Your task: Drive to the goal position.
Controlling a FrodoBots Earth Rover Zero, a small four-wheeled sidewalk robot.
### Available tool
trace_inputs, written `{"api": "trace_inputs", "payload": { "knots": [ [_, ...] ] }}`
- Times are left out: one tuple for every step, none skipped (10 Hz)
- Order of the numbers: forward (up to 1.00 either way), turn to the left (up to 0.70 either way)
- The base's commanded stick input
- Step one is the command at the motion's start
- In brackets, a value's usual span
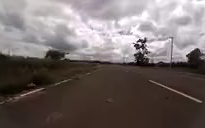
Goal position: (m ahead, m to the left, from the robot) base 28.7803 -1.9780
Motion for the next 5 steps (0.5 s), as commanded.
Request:
{"api": "trace_inputs", "payload": {
  "knots": [
    [0.85, -0.01],
    [1.0, -0.34],
    [1.0, -0.37],
    [1.0, -0.39],
    [1.0, -0.36]
  ]
}}
